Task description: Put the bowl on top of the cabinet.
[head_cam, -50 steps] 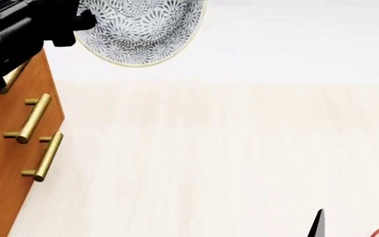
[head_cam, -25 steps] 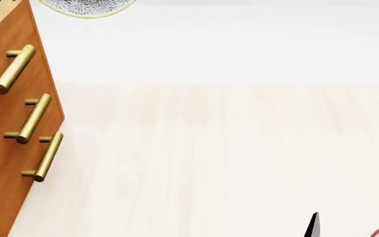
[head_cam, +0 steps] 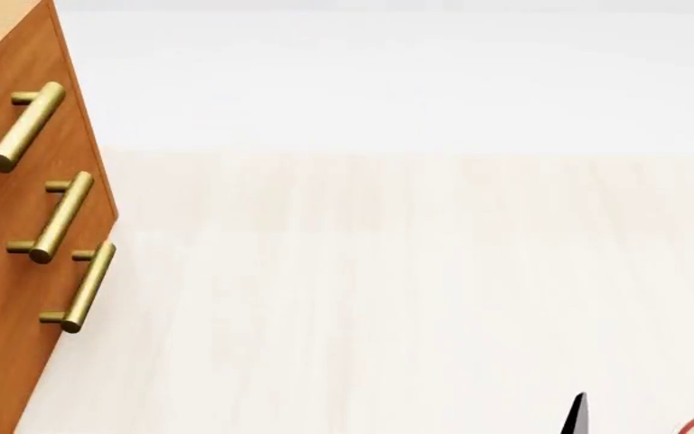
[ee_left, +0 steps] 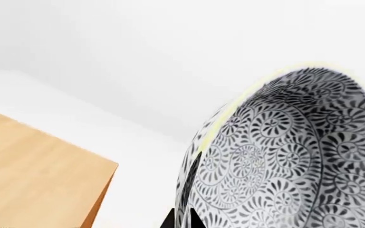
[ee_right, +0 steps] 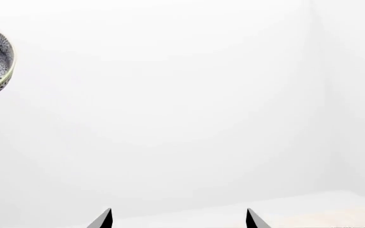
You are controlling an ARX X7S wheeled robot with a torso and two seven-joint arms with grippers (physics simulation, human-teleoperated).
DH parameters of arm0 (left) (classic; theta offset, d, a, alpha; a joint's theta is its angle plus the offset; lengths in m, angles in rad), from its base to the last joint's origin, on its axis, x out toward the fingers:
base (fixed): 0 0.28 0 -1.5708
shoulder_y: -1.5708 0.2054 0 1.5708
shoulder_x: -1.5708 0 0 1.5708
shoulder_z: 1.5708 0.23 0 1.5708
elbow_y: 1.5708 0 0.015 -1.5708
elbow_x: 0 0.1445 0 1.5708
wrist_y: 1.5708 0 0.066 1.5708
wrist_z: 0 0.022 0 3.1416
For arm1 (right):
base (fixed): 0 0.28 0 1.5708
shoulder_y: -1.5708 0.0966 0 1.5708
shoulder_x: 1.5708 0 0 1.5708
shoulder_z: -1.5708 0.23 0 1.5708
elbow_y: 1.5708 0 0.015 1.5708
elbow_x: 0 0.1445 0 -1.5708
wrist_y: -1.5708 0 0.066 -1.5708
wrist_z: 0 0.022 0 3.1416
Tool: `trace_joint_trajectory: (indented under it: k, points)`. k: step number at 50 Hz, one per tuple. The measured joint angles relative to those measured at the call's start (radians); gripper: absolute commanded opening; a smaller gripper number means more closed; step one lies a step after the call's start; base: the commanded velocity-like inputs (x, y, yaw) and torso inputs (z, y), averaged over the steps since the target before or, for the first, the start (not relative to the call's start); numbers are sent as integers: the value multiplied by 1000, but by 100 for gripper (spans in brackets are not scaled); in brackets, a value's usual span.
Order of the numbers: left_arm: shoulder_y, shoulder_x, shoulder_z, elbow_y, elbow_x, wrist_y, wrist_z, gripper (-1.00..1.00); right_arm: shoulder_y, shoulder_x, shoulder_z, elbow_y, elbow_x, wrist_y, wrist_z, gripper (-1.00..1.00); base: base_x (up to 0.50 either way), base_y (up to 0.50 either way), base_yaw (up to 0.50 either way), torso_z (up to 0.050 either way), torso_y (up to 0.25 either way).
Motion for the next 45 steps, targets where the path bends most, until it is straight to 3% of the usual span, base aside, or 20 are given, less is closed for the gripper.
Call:
trace_joint_trajectory:
  k: [45]
  points:
    - [63, -27, -152, -8, 84, 194, -282, -100, -4, -6, 4, 6, -8, -4, 4, 100, 0, 0, 0, 0, 1]
